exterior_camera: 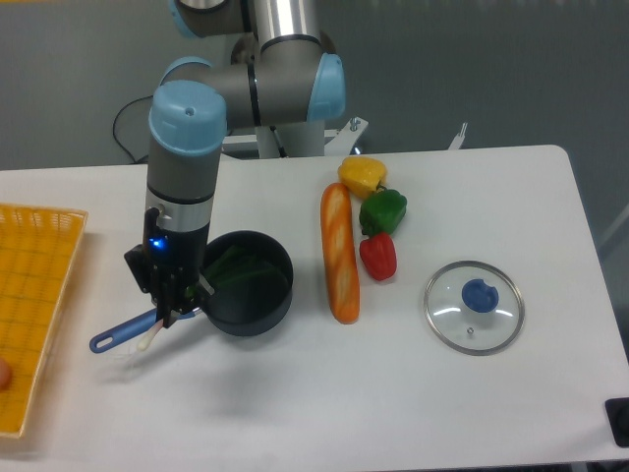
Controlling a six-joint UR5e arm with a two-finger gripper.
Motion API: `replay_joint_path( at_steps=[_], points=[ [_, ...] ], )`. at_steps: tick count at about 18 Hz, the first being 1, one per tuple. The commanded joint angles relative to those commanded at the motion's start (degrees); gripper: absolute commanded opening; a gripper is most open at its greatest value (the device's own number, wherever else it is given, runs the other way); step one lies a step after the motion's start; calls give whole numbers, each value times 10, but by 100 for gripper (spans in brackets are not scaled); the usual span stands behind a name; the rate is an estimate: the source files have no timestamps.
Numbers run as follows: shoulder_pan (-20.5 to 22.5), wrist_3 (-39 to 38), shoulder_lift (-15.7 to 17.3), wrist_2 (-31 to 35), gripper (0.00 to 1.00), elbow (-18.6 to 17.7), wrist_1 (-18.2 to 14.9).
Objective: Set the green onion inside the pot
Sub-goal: 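Press the green onion down inside the saucepan near the rim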
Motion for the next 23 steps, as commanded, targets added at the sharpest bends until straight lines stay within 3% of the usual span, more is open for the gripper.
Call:
replay_joint_path(
  at_steps=[23],
  points=[
    [24,49,-40,0,12,-1,2]
  ],
)
